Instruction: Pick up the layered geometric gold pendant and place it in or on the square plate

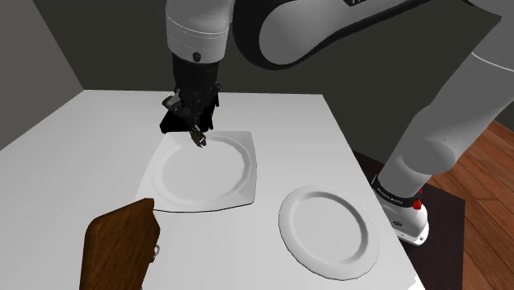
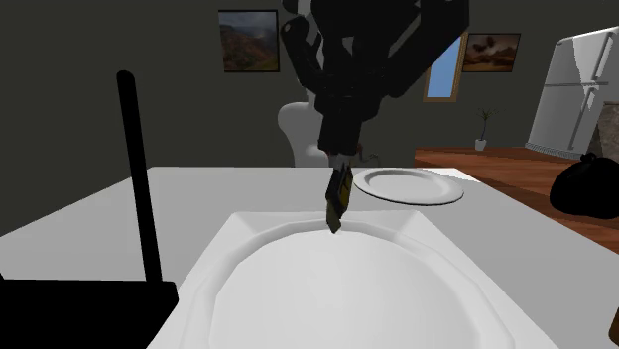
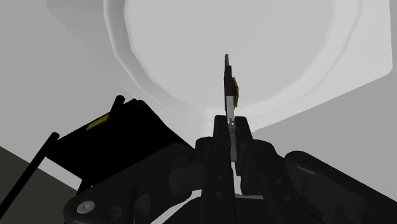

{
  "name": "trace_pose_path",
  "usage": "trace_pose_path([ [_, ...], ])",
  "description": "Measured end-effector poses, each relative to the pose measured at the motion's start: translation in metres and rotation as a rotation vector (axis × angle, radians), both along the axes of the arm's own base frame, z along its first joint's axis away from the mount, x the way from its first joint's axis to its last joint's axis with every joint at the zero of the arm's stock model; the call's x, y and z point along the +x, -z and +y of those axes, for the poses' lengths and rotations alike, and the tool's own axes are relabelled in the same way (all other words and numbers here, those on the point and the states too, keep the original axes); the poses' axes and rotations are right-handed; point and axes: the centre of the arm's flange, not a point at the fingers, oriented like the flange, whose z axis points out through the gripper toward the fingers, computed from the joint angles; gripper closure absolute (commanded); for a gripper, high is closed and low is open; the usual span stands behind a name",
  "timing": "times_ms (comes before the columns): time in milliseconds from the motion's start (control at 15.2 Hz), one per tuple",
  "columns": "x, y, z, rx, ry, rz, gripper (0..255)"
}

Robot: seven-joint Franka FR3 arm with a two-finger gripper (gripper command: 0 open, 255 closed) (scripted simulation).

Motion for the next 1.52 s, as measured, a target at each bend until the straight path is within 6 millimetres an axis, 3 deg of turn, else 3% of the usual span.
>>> trace_pose_path([
  [594,0.001,0.048,0.0,0.0,0.0,0.0,255],
  [1056,0.0,0.053,0.0,0.0,0.0,0.0,255],
  [1122,0.0,0.053,0.0,0.0,0.0,0.0,0],
  [1518,0.0,0.053,0.0,0.0,0.0,0.0,0],
])
